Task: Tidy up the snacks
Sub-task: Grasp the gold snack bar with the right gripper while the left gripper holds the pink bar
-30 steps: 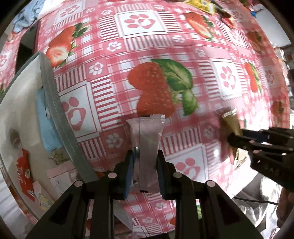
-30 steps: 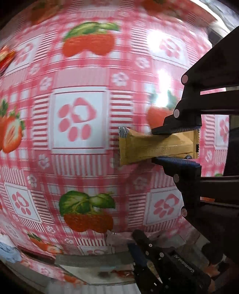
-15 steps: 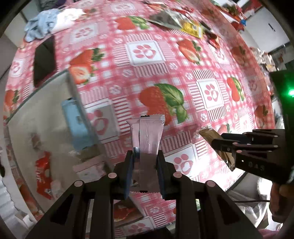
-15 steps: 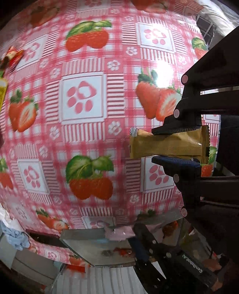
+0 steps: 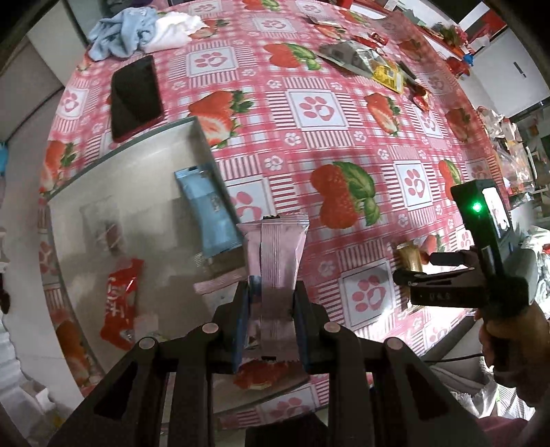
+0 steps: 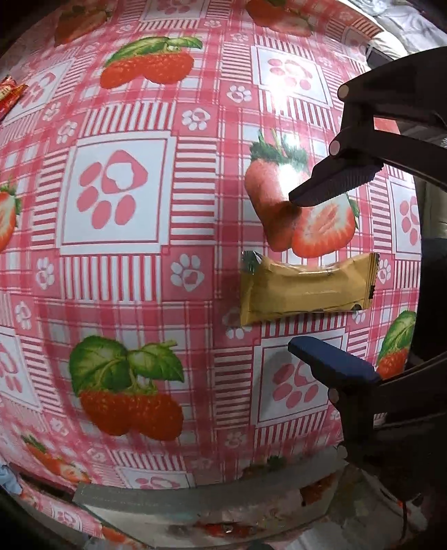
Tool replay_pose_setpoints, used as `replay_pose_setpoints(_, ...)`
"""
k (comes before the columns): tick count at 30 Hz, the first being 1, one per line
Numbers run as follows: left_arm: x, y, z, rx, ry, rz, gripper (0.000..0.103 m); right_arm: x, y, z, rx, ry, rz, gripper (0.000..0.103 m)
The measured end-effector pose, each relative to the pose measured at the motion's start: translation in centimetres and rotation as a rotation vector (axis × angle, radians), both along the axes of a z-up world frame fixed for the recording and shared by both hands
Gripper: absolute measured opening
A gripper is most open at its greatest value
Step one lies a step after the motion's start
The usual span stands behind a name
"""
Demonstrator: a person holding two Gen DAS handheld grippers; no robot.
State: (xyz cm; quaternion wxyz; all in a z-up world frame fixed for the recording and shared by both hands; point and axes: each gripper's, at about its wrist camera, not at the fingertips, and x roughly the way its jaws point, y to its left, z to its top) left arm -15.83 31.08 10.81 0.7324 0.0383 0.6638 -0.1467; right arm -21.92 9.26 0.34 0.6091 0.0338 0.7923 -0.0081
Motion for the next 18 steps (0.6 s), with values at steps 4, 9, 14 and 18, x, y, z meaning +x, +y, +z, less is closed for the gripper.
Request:
replay_pose_setpoints(4, -0.1, 1.0, 0.3, 0.006, -0.003, 0.017, 0.027, -1.0, 1.4, -0.8, -0.050, -0.001, 0.036, 0.074)
replay_pose_setpoints(9, 0.2, 2.8, 0.0, 0.020, 0.008, 0.075, 0.027, -1.2, 3.1, -0.1, -0.041, -0.021, 0.056, 0.025)
replay_pose_setpoints(14, 0.2, 4.6, 0.0, 0.020, 0.007, 0.125, 0.027, 0.0, 3.9, 2.1, 0.038, -0.035, -0.004, 0.025)
replay_pose_setpoints(18, 0.1, 5.9, -0.2, 0.021, 0.012, 0.164, 0.027, 2.6, 5.1, 4.8, 0.084, -0.081, 0.016, 0.025)
